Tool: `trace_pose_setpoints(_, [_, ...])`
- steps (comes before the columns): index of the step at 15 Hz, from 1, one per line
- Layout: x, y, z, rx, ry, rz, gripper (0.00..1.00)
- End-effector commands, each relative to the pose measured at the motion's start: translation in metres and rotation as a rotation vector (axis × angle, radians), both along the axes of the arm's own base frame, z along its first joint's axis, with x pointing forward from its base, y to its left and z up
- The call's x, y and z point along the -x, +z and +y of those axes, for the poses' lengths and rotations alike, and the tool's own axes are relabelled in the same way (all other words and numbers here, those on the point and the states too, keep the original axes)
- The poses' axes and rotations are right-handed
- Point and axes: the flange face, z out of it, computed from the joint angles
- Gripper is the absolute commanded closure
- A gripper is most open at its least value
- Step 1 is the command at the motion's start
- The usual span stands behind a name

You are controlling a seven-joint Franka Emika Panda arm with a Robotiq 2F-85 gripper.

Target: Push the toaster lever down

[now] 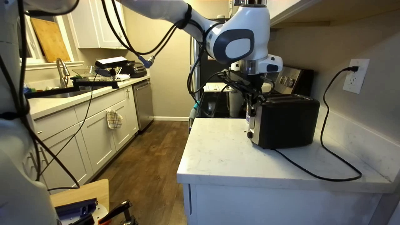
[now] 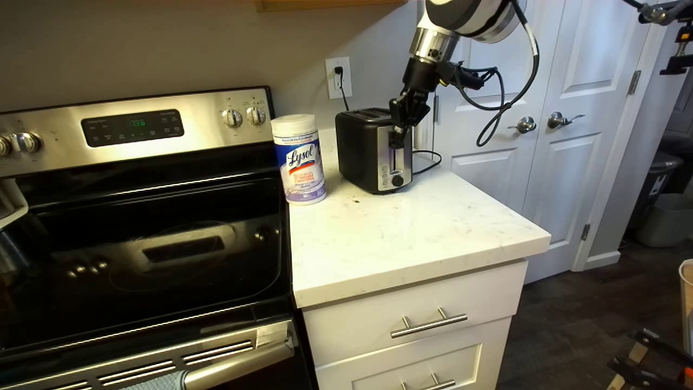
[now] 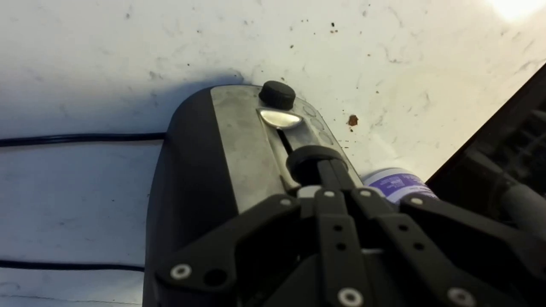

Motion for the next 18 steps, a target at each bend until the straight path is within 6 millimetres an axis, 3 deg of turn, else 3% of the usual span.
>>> trace_pose_setpoints(1, [-0.005, -0.020, -0.002, 0.017, -0.024, 0.007, 1.00])
trace_pose_setpoints(14, [0.010, -0.105, -0.004, 0.081, -0.077, 0.080, 1.00])
trace_pose_setpoints(18, [0.014, -0.111, -0.006, 0.055, -0.094, 0.104, 1.00])
